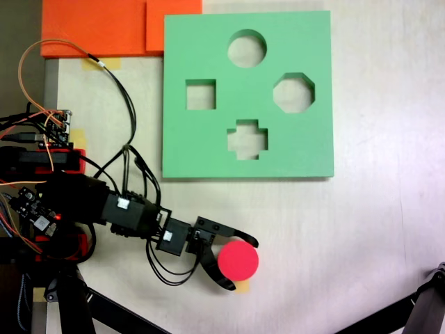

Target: Put the cylinder block into the corresponding hole

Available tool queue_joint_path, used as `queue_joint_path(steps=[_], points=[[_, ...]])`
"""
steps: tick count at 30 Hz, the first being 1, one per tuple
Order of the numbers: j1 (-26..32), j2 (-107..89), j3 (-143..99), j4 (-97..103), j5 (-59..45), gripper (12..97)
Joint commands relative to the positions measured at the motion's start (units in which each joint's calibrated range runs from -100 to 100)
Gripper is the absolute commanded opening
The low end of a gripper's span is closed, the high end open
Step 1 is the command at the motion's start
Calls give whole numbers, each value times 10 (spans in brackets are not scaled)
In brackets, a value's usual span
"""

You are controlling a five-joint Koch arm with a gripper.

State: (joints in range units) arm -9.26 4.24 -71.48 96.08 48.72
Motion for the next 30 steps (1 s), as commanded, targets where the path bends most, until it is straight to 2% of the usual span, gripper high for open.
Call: queue_joint_path(steps=[1, 10, 14, 20, 30], points=[[16, -102, -29, 39, 3, 219], [94, -456, -81, 24, 2, 220], [142, -614, 2, -164, -12, 223], [222, -598, 186, -350, -36, 236], [293, -392, 328, -399, -35, 248]])
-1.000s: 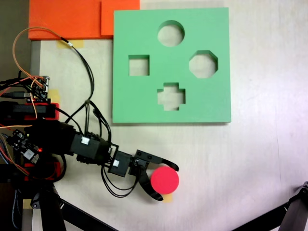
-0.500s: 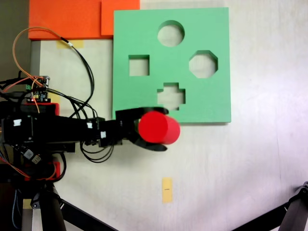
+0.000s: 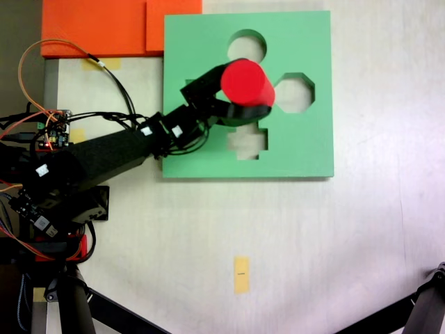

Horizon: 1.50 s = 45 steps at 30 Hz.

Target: Put the cylinder block into the corresponding hole

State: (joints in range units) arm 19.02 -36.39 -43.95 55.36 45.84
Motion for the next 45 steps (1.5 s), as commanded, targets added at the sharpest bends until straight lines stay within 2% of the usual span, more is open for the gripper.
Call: queue_joint_path(steps=[1, 12, 34, 45], points=[[16, 33, 58, 8, -6, 249], [66, 174, 101, 17, -5, 261], [81, 403, 227, 18, 3, 261], [82, 450, 236, 19, 8, 273]])
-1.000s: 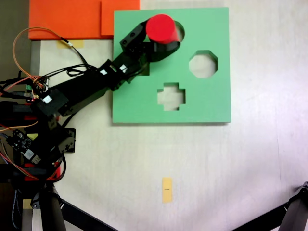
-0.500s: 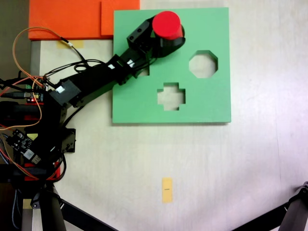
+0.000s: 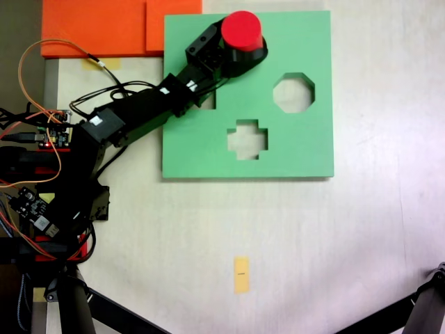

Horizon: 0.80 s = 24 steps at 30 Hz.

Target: Put the cylinder block into the corresponding hole

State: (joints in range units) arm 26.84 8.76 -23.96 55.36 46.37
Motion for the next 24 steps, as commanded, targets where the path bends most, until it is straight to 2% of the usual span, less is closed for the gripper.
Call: queue_joint_path(steps=[1, 20, 22, 24], points=[[3, 2, 36, 20, 3, 273], [-2, 74, 78, 25, 9, 290], [-2, 74, 74, 26, 10, 350], [-3, 76, 70, 38, 10, 456]])
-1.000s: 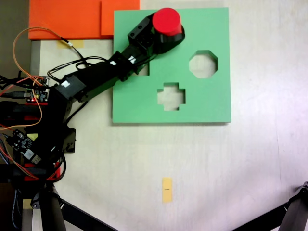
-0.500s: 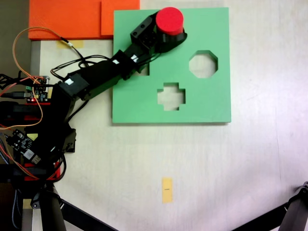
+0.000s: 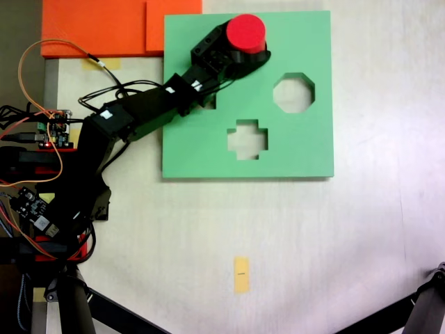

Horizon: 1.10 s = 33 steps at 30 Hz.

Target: Put the cylinder block into the corresponding hole

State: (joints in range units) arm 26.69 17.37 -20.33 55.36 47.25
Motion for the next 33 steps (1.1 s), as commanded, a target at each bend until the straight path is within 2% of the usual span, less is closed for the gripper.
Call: queue_joint_path(steps=[1, 3, 9, 15, 22, 30, 33], points=[[-2, -15, 22, 45, 2, 502], [-5, -38, -9, 54, 5, 584], [-10, -75, -81, 107, 14, 702], [-11, -125, -160, 186, 18, 705], [-18, -373, -279, 114, 17, 705], [-63, -661, -364, 10, 3, 703], [-89, -749, -393, -8, -16, 660]])
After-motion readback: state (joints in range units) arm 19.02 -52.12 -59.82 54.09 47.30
